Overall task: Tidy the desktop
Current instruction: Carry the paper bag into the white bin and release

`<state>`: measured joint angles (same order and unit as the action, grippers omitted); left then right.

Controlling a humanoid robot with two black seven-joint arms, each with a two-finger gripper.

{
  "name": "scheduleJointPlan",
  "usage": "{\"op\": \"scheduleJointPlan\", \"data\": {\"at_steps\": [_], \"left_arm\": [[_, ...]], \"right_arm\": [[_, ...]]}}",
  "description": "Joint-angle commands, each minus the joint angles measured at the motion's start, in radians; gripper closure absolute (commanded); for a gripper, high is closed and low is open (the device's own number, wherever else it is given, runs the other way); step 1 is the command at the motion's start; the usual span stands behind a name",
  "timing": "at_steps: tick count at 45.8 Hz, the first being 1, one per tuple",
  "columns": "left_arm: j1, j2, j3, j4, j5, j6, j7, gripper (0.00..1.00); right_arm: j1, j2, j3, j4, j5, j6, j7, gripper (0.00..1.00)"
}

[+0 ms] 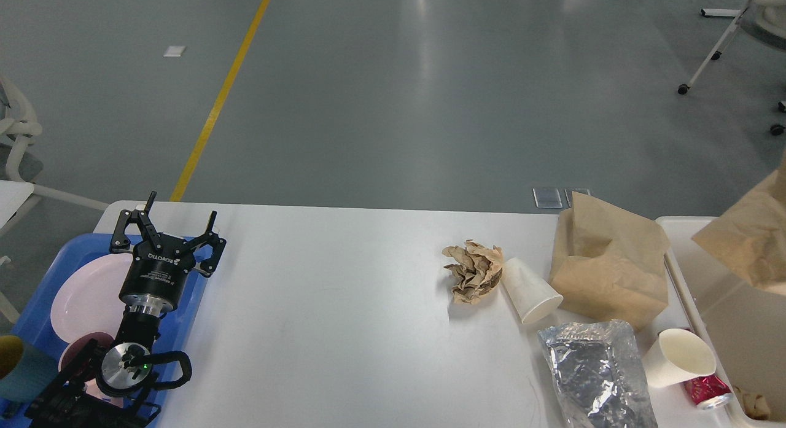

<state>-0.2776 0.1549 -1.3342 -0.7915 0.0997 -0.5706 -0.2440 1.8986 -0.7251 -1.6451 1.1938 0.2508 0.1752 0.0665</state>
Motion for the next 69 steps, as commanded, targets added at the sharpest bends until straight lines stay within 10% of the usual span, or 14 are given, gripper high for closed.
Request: {"op": "scheduleJointPlan", "data": {"at_steps": [1, 13, 31, 69], "left_arm": [[0.000, 0.000, 0.000, 0.000, 0.000, 0.000, 0.002, 0.04], [0.000, 0.000, 0.000, 0.000, 0.000, 0.000, 0.002, 0.04], [0.000, 0.000, 0.000, 0.000, 0.000, 0.000, 0.002, 0.04], [0.000, 0.000, 0.000, 0.000, 0.000, 0.000, 0.002, 0.04]], "right_arm": [[-0.186, -0.034, 0.076, -0.071, 0.005, -0.163, -0.001, 1.00], [-0.725, -0.030, 0.419, -0.459, 0.031, -0.233, -0.031, 1.00], [-1.349, 0.283, 0.719, -1.131, 0.034, -0.232, -0.040, 1.00], [-1.452, 0.349, 0.752, -1.151, 0.033, -0.253, -0.042, 0.97]]}}
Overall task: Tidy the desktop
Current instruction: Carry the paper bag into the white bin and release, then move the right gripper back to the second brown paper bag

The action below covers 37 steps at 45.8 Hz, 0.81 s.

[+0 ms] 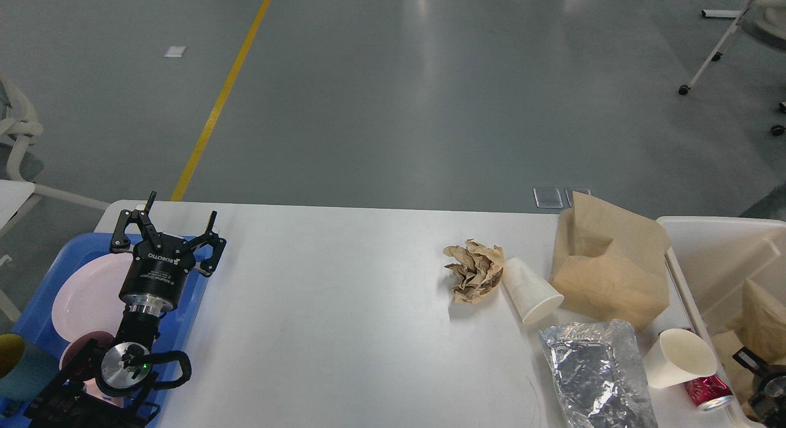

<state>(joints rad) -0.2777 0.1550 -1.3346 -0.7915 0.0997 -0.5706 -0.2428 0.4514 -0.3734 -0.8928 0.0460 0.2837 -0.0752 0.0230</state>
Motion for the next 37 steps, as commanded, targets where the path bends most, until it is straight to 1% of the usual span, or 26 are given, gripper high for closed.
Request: {"op": "scheduleJointPlan", "data": {"at_steps": [1, 2, 3, 4, 5, 7, 8, 9, 10, 20, 27, 31, 35, 37], "left_arm": [[0.000, 0.000, 0.000, 0.000, 0.000, 0.000, 0.000, 0.04], [0.000, 0.000, 0.000, 0.000, 0.000, 0.000, 0.000, 0.04], [0.000, 0.000, 0.000, 0.000, 0.000, 0.000, 0.000, 0.04], [0.000, 0.000, 0.000, 0.000, 0.000, 0.000, 0.000, 0.04], [0.000, 0.000, 0.000, 0.000, 0.000, 0.000, 0.000, 0.04], [0.000, 0.000, 0.000, 0.000, 0.000, 0.000, 0.000, 0.04], [0.000, 0.000, 0.000, 0.000, 0.000, 0.000, 0.000, 0.04], [0.000, 0.000, 0.000, 0.000, 0.000, 0.000, 0.000, 0.04], [0.000, 0.000, 0.000, 0.000, 0.000, 0.000, -0.001, 0.04], [0.000, 0.000, 0.000, 0.000, 0.000, 0.000, 0.000, 0.04], [0.000, 0.000, 0.000, 0.000, 0.000, 0.000, 0.000, 0.04], [0.000, 0.000, 0.000, 0.000, 0.000, 0.000, 0.000, 0.04], [0.000, 0.000, 0.000, 0.000, 0.000, 0.000, 0.000, 0.04], [0.000, 0.000, 0.000, 0.000, 0.000, 0.000, 0.000, 0.04]], "right_arm": [[-0.004, -0.007, 0.000, -0.003, 0.000, -0.003, 0.003, 0.80], [-0.002, -0.009, 0.000, -0.005, 0.000, -0.008, 0.003, 0.60], [0.001, -0.010, 0.000, -0.005, 0.002, -0.017, 0.003, 0.44], [0.004, -0.010, 0.000, -0.006, 0.002, -0.029, 0.003, 0.33], [0.004, -0.010, 0.000, -0.005, 0.002, -0.043, 0.003, 0.27], [0.004, -0.009, 0.000, -0.005, 0.000, -0.072, 0.005, 0.18], [0.003, -0.009, 0.000, -0.003, 0.000, -0.086, 0.006, 0.11], [0.003, -0.009, 0.000, -0.003, 0.000, -0.101, 0.008, 0.02], [0.003, -0.007, 0.000, -0.002, 0.000, -0.107, 0.009, 0.00], [0.006, -0.009, 0.000, 0.009, -0.001, -0.118, 0.008, 0.00], [0.038, -0.021, -0.003, 0.031, -0.011, -0.098, 0.005, 0.00], [0.090, -0.064, -0.011, 0.081, -0.020, -0.069, 0.002, 0.00], [0.167, -0.125, -0.014, 0.161, -0.032, -0.012, -0.002, 0.00], [0.213, -0.154, -0.018, 0.204, -0.054, 0.018, -0.012, 0.00]]}}
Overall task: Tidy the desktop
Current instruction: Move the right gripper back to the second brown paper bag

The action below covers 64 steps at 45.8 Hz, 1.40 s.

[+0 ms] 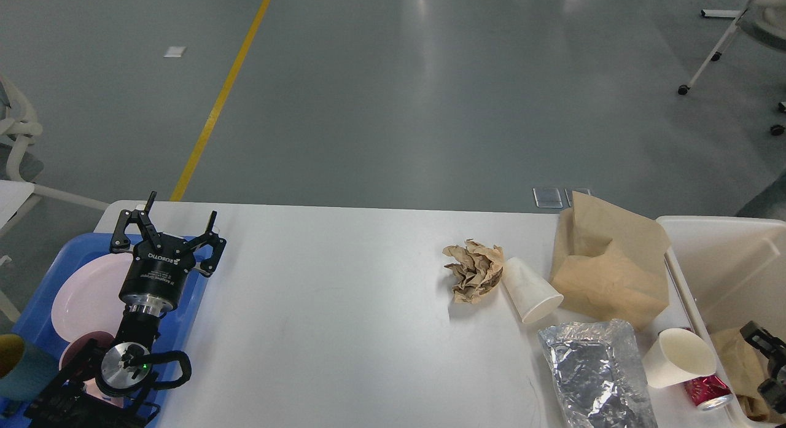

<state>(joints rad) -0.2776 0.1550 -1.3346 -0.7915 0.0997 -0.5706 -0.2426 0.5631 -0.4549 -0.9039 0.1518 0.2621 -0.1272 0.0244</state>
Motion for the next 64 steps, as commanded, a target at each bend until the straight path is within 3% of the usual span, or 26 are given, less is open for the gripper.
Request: {"op": "scheduleJointPlan", "data": {"at_steps": [1, 10, 17, 33, 50, 57, 64], "left_arm": [[0.000, 0.000, 0.000, 0.000, 0.000, 0.000, 0.000, 0.04], [0.000, 0.000, 0.000, 0.000, 0.000, 0.000, 0.000, 0.04], [0.000, 0.000, 0.000, 0.000, 0.000, 0.000, 0.000, 0.04], [0.000, 0.000, -0.002, 0.000, 0.000, 0.000, 0.000, 0.04], [0.000, 0.000, -0.002, 0.000, 0.000, 0.000, 0.000, 0.04], [0.000, 0.000, -0.002, 0.000, 0.000, 0.000, 0.000, 0.04], [0.000, 0.000, -0.002, 0.000, 0.000, 0.000, 0.002, 0.04]], "right_arm": [[0.127, -0.086, -0.007, 0.119, -0.047, 0.084, -0.024, 0.00], [0.481, -0.252, -0.047, 0.472, -0.216, 0.245, -0.119, 0.00], [0.751, -0.251, -0.217, 0.635, -0.228, 0.408, -0.195, 0.00], [1.214, -0.010, -0.441, 0.805, -0.225, 0.928, -0.201, 0.00], [1.824, 0.024, -0.472, 1.284, -0.225, 1.041, -0.204, 0.00], [1.991, -0.010, -0.458, 1.359, -0.225, 1.087, -0.202, 0.00], [2.008, -0.014, -0.440, 1.376, -0.228, 1.087, -0.202, 0.00]]}}
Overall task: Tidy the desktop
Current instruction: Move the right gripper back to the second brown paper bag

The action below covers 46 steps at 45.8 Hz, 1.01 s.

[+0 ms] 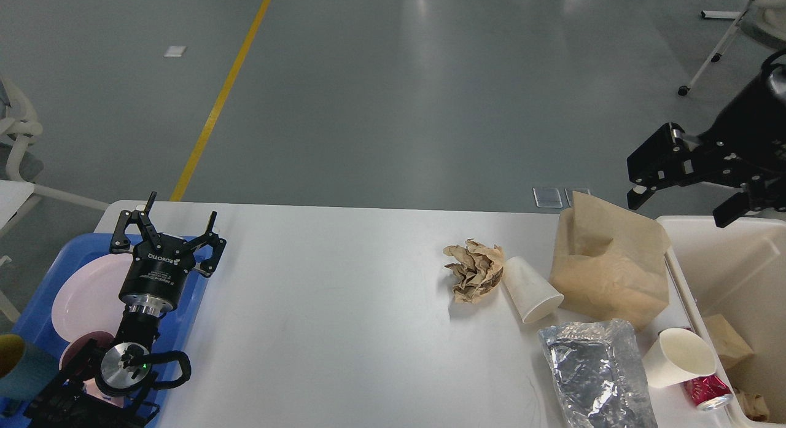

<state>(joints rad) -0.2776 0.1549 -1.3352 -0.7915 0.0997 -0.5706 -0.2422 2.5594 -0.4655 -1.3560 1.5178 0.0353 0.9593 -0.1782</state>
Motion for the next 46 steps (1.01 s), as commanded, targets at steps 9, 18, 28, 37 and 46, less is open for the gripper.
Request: {"op": "scheduleJointPlan", "data": {"at_steps": [9, 18, 28, 37, 46], "left_arm": [[0.000, 0.000, 0.001, 0.000, 0.000, 0.000, 0.000, 0.04], [0.000, 0.000, 0.001, 0.000, 0.000, 0.000, 0.001, 0.04], [0.000, 0.000, -0.001, 0.000, 0.000, 0.000, 0.001, 0.04], [0.000, 0.000, -0.001, 0.000, 0.000, 0.000, 0.000, 0.04], [0.000, 0.000, -0.001, 0.000, 0.000, 0.000, 0.000, 0.04]], "right_arm": [[0.004, -0.004, 0.026, -0.001, -0.005, 0.001, 0.002, 0.00], [-0.212, 0.008, 0.106, -0.129, -0.012, 0.001, -0.001, 0.00], [-0.510, 0.108, 0.163, -0.389, -0.015, -0.076, -0.001, 0.00], [-0.832, 0.163, 0.166, -0.651, -0.008, -0.249, 0.000, 0.00], [-0.999, 0.203, 0.196, -0.797, 0.008, -0.344, -0.001, 0.00]]}}
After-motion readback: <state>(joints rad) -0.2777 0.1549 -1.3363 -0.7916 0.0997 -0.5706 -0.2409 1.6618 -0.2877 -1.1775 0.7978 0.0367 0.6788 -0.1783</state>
